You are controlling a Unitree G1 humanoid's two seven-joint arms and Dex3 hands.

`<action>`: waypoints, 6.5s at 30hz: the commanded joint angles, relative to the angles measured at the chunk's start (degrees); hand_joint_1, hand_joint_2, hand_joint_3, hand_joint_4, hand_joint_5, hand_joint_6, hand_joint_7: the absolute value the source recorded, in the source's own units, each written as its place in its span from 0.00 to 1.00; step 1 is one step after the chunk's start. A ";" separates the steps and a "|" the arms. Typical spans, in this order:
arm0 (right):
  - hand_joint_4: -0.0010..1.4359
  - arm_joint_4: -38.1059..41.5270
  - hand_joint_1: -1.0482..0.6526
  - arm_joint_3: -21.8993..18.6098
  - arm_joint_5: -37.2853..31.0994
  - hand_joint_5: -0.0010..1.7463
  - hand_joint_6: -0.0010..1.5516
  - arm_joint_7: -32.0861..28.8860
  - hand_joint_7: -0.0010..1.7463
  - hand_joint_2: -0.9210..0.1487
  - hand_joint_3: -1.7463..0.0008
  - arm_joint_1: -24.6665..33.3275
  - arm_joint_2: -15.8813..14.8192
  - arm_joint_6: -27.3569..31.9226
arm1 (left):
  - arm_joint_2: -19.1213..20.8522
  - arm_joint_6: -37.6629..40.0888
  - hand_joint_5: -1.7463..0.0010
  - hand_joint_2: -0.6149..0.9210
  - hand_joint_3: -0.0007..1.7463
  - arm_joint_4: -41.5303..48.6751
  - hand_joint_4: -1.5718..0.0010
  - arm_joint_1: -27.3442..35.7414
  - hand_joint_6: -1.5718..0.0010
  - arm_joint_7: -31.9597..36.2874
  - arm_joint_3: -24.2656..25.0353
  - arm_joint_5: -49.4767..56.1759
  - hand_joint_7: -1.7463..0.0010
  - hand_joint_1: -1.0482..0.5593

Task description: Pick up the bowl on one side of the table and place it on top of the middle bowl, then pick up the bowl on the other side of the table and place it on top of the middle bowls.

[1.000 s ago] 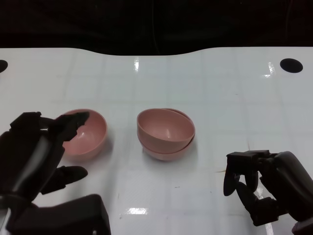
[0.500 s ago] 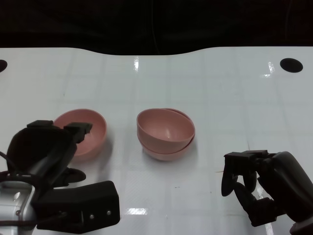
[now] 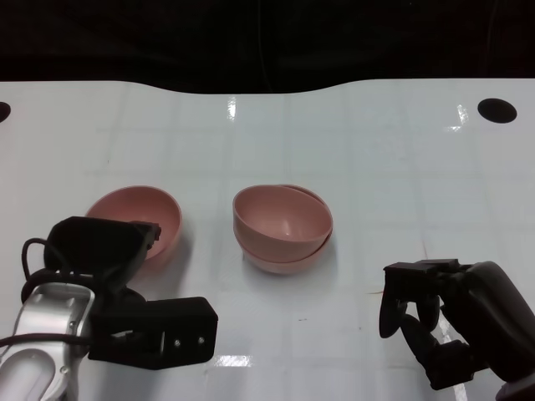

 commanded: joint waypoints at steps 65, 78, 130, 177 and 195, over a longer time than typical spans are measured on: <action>0.67 -1.98 0.55 0.64 0.11 1.00 0.55 1.33 0.88 0.75 0.05 1.02 0.52 1.26 | 2.47 -25.21 0.00 0.72 0.59 0.40 0.40 -17.53 0.54 6.48 -0.74 -19.90 0.00 0.49; 0.67 -2.86 0.55 0.71 0.81 1.00 0.54 1.90 0.88 0.76 0.05 1.17 0.61 1.66 | 0.75 -34.05 0.00 0.69 0.59 7.18 0.41 -21.84 0.52 6.21 -3.23 -20.16 0.01 0.50; 0.67 -4.28 0.55 1.66 1.19 1.00 0.54 2.71 0.87 0.74 0.07 2.11 0.49 2.90 | -3.50 -30.34 0.79 1.00 0.18 15.26 0.99 -22.15 0.85 6.09 -9.90 -14.04 1.00 0.21; 0.66 -2.62 0.56 1.45 1.86 1.00 0.54 3.26 0.85 0.74 0.07 1.30 0.16 1.82 | -6.73 -46.23 0.20 0.82 0.48 -16.97 0.66 24.39 0.62 14.55 14.93 -49.15 0.37 0.60; 0.66 -1.17 0.56 1.06 2.44 1.00 0.55 3.46 0.84 0.74 0.06 0.69 -0.48 1.31 | -14.86 -23.45 0.05 0.71 0.73 -33.54 0.44 37.24 0.47 8.00 15.95 -63.04 0.23 0.61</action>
